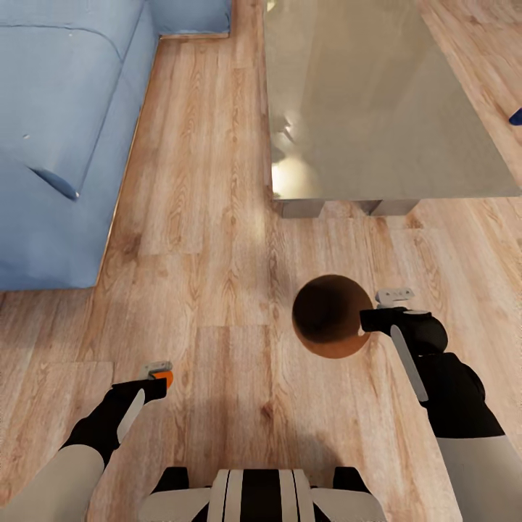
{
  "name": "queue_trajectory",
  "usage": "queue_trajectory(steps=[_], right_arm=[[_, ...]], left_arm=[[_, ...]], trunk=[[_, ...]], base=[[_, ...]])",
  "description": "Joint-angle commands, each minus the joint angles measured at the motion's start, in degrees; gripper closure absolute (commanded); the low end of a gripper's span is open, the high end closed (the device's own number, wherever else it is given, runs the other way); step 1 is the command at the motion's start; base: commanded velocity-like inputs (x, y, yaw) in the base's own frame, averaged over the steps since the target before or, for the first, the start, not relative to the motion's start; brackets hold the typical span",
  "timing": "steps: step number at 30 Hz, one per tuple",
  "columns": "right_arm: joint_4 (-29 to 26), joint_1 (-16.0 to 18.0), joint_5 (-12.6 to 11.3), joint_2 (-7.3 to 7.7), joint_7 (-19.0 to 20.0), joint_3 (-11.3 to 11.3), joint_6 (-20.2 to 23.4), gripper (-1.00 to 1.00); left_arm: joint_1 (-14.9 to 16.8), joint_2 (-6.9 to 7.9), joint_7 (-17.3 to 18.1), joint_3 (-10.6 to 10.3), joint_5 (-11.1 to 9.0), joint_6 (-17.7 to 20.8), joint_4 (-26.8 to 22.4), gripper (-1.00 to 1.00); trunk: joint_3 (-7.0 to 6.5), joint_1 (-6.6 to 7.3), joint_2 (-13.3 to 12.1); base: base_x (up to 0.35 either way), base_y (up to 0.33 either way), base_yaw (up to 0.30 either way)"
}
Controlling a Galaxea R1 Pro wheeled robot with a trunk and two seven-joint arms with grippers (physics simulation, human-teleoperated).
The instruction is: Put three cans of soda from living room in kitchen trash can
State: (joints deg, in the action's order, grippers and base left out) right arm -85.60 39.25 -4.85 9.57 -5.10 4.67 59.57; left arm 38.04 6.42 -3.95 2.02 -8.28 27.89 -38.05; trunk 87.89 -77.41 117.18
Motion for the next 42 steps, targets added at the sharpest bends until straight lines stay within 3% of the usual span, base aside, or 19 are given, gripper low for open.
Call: queue_trajectory(steps=[1,4,8,11,16,26,34,35,42], right_arm=[[0.0,-0.1,-0.4,-0.02,0.3,0.0,0.0,1.00],[0.0,-0.4,-0.4,-0.06,0.3,0.0,-0.1,1.00],[2.5,-1.8,1.8,-1.32,0.7,1.3,0.4,1.00],[4.9,-2.9,2.5,-2.10,1.0,2.3,0.4,1.00],[5.6,-3.8,2.9,-2.10,1.0,3.9,0.4,1.00],[5.5,-3.7,6.9,-1.99,1.0,3.9,0.4,1.00],[5.5,-6.5,10.5,-4.49,1.0,2.9,0.4,1.00],[5.5,-9.4,-1.0,-6.99,1.0,2.8,0.4,1.00],[5.5,-9.7,-0.9,-7.31,1.0,2.9,0.4,1.00]], left_arm=[[0.0,0.00,0.2,0.0,0.0,0.0,0.0,1.00],[0.0,0.00,1.1,0.0,0.0,0.1,0.0,1.00],[-0.7,-1.22,0.4,-1.0,-0.3,-1.2,0.7,1.00],[-0.7,-1.22,0.0,-1.0,-0.3,-2.1,1.6,1.00],[-0.7,-1.22,0.0,-1.0,-0.3,-3.6,2.4,1.00],[-0.7,-1.17,-0.3,-0.8,-0.3,-3.8,2.8,1.00],[-1.0,-2.50,-1.7,0.8,-0.2,-6.4,1.8,1.00],[-1.0,-2.52,-1.7,0.9,-0.2,-7.0,1.7,1.00],[-1.0,-2.58,-1.8,1.0,-0.2,-7.2,1.5,1.00]], trunk=[[-0.19,0.23,-0.4],[-0.73,0.89,-1.6],[-0.72,0.88,-1.6],[-0.72,0.88,-1.6],[-0.72,0.88,-1.6],[-0.90,1.10,-2.0],[-2.33,2.85,-5.2],[-2.51,3.07,-5.6],[-3.77,4.61,-8.4]], base=[[0.000,0.000,0.000],[0.000,0.000,0.000],[0.000,0.000,0.000],[0.000,0.000,0.000],[0.000,0.000,0.000],[0.000,0.000,0.000],[0.000,0.000,0.000],[0.000,0.000,0.000],[0.000,0.000,0.000]])
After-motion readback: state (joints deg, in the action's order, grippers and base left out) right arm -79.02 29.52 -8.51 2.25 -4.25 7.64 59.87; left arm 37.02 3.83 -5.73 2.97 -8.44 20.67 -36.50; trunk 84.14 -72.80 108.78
